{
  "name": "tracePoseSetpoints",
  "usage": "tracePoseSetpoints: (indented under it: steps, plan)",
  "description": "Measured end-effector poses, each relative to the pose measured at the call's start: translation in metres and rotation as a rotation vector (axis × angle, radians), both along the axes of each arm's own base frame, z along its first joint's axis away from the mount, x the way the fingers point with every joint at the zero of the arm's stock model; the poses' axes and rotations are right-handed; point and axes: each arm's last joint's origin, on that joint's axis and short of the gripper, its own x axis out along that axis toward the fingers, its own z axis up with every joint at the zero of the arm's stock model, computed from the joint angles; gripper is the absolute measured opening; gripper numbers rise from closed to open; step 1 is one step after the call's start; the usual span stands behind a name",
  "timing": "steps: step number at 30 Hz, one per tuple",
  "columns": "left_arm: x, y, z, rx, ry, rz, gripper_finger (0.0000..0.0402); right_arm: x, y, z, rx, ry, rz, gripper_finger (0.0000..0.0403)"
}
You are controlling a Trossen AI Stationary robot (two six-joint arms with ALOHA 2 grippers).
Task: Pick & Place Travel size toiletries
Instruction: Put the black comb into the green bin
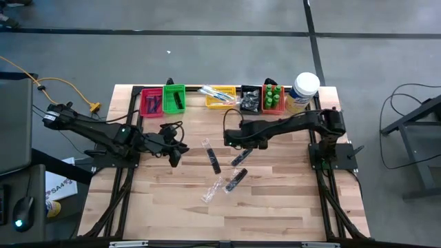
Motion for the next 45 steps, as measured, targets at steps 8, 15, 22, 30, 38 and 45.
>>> tracePoseSetpoints:
  steps: [8, 15, 22, 30, 38, 45]
  plan:
    - [-0.002, 0.0, -0.003, -0.007, 0.033, -0.022, 0.0083, 0.002, 0.009, -0.015, 0.047, 0.007, -0.168, 0.0251]
    - [-0.002, 0.0, -0.003, -0.007, 0.037, -0.022, 0.0083, 0.0, 0.023, -0.015, 0.043, -0.014, -0.283, 0.0251]
    - [-0.002, 0.0, -0.003, -0.006, 0.04, -0.022, 0.0083, 0.004, 0.033, -0.033, 0.055, 0.017, -0.298, 0.0251]
    - [-0.002, 0.0, -0.003, -0.007, 0.045, -0.027, 0.0083, 0.006, 0.036, -0.049, 0.083, 0.064, -0.314, 0.0221]
    - [-0.002, 0.0, -0.003, -0.008, 0.046, -0.027, 0.0083, 0.008, 0.037, -0.056, 0.113, 0.087, -0.277, 0.0161]
    - [-0.002, 0.0, -0.003, -0.001, 0.047, -0.031, 0.0083, 0.008, 0.038, -0.058, 0.107, 0.118, -0.175, 0.0114]
